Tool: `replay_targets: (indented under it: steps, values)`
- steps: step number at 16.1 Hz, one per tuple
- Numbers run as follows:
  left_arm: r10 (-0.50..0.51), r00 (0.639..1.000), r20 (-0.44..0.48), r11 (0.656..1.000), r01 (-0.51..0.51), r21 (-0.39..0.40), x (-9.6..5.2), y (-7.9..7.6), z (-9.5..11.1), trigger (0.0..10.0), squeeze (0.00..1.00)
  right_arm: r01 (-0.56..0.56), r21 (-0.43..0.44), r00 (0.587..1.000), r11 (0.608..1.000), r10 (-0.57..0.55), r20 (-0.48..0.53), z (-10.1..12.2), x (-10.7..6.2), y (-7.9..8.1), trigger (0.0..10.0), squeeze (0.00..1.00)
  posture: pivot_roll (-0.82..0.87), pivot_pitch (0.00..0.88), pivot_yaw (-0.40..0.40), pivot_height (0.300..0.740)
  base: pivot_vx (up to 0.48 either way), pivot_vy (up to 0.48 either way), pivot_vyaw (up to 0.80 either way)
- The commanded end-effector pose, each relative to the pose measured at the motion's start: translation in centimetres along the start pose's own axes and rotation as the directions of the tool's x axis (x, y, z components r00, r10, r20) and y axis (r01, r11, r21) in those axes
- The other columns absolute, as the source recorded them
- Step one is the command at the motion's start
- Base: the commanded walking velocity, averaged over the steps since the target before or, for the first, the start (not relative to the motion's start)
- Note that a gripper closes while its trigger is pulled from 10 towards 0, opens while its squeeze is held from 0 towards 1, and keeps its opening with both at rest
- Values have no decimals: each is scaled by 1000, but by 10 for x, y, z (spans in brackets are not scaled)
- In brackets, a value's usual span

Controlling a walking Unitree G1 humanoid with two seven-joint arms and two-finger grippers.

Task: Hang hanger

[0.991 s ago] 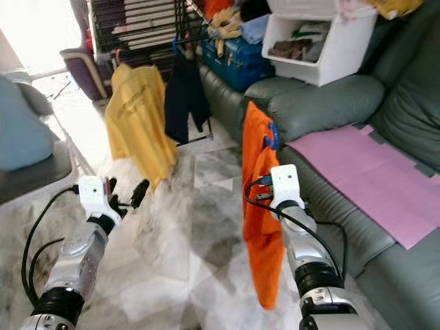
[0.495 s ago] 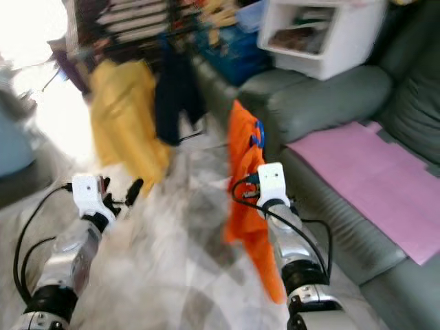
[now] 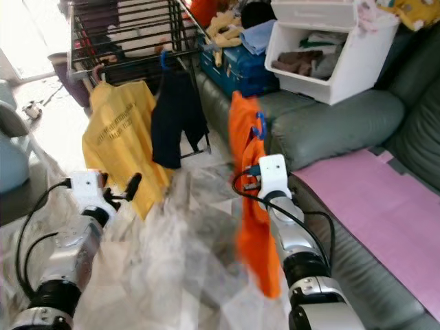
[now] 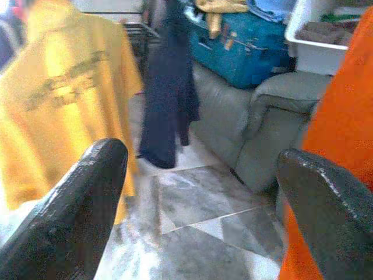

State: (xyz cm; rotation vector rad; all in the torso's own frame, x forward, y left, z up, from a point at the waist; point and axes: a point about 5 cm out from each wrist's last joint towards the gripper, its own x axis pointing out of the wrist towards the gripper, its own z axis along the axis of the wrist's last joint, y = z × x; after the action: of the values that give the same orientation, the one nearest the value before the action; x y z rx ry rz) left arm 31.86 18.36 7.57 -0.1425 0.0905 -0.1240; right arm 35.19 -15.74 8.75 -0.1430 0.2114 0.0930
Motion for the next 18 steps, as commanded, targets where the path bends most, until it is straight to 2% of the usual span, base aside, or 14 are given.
replay_targets:
  steps: [1, 3, 5, 7, 11, 15, 18]
  values:
    - [-7, 1000, -5, 1000, 7, 15, 4, -3, 3, 10000, 0, 23, 14, 1000, 1000, -23, 18, 6, 1, -7, 10000, 0, -154, 0, 77, 740, 454, 0, 0]
    - [-3, 1000, -9, 1000, 4, 16, 6, -3, 3, 10000, 0, 5, 15, 1000, 1000, -5, 8, 5, 2, -6, 10000, 0, -154, 0, 77, 740, 454, 0, 0]
    - [-1, 1000, -14, 1000, 1, 22, 7, -4, 3, 10000, 0, 1, 1, 1000, 1000, -1, 13, 6, 2, -6, 10000, 0, -155, 0, 78, 740, 446, 0, 644]
    - [1, 1000, -21, 1000, 0, 29, 7, -4, 2, 10000, 0, 7, 26, 1000, 1000, -7, 7, 6, 2, -6, 10000, 0, -155, 0, 79, 740, 450, 0, 0]
    - [14, 999, -38, 999, -13, 33, 8, -2, 1, 10000, 0, -18, 14, 1000, 1000, 18, -15, 2, 2, -4, 10000, 0, -152, 0, 80, 740, 432, 0, 0]
    - [26, 999, -47, 999, -24, 41, 8, -1, -1, 10000, 0, -42, 9, 999, 999, 42, -24, 1, 3, 0, 10000, 0, -152, 0, 78, 740, 408, 250, 709]
    - [31, 998, -63, 999, -29, 43, 8, 0, -3, 10000, 0, -57, 23, 997, 998, 58, -42, -2, 3, 2, 10000, 0, -152, 0, 79, 740, 350, 329, 0]
